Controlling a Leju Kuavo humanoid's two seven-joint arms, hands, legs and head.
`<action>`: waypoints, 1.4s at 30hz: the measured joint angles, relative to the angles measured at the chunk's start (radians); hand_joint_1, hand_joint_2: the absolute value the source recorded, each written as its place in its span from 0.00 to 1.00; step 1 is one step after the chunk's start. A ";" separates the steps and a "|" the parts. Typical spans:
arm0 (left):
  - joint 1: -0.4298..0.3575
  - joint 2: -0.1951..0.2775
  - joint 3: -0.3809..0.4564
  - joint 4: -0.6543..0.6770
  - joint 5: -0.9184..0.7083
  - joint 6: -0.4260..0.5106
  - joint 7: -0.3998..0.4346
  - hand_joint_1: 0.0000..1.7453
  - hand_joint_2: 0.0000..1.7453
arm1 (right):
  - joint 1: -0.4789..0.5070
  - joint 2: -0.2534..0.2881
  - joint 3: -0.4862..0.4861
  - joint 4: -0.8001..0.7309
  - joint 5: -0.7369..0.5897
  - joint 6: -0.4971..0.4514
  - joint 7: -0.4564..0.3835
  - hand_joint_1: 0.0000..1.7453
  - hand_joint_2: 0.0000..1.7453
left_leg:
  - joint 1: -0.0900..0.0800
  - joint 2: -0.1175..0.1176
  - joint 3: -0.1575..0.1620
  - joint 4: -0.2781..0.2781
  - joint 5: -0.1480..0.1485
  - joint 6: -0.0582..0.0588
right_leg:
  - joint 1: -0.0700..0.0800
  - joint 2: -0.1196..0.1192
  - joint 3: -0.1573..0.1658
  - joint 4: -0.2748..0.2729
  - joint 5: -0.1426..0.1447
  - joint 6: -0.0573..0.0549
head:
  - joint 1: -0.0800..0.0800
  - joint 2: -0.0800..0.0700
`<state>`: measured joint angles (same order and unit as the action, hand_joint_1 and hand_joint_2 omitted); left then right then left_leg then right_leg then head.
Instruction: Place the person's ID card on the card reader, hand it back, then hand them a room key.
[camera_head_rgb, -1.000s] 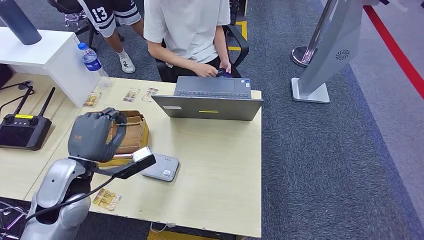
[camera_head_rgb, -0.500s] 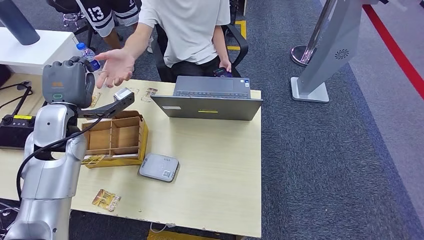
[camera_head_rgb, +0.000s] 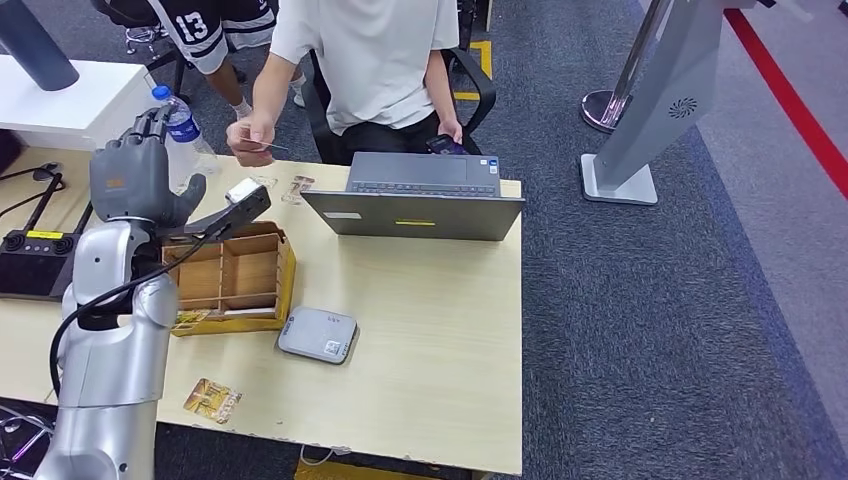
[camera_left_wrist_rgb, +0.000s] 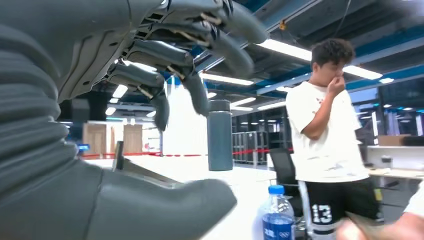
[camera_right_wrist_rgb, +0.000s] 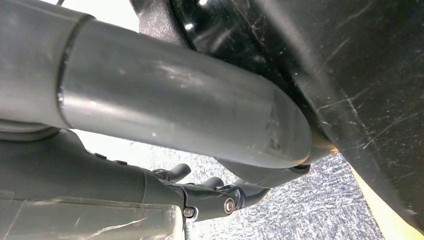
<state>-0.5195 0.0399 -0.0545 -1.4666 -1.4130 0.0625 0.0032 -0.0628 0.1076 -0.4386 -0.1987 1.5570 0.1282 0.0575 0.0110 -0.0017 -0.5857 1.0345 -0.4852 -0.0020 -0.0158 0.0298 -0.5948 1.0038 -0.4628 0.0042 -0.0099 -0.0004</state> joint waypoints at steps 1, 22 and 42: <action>0.021 -0.002 0.005 -0.025 0.034 0.005 -0.015 0.00 1.00 | 0.001 0.000 0.000 0.000 -0.005 -0.001 0.001 0.00 0.00 | 0.000 0.000 0.000 0.000 0.000 0.000 | 0.000 0.000 0.000 0.000 0.000 0.000 | 0.000 0.000; 0.447 0.257 1.205 0.166 1.446 -0.141 -0.337 0.00 0.50 | 0.032 0.006 -0.072 0.002 -0.061 -0.055 -0.006 0.00 0.00 | 0.000 0.007 0.014 -0.007 -0.012 -0.006 | 0.000 0.006 0.008 0.002 -0.014 -0.007 | -0.003 0.000; 0.468 0.011 1.309 1.102 1.133 -0.022 -0.199 0.00 1.00 | 0.025 0.015 -0.077 0.000 -0.019 -0.112 -0.028 0.00 1.00 | -0.007 -0.003 0.023 -0.005 -0.018 0.003 | -0.007 -0.004 0.023 -0.003 -0.019 0.003 | 0.002 0.000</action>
<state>-0.0513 0.0510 1.2541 -0.3650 -0.2796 0.0401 -0.1961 -0.0382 0.1225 -0.5157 -0.1984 1.5380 0.0164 0.0298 0.0040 -0.0049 -0.5630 1.0297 -0.5027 0.0005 -0.0224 0.0258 -0.5714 1.0009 -0.4814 0.0067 -0.0080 -0.0004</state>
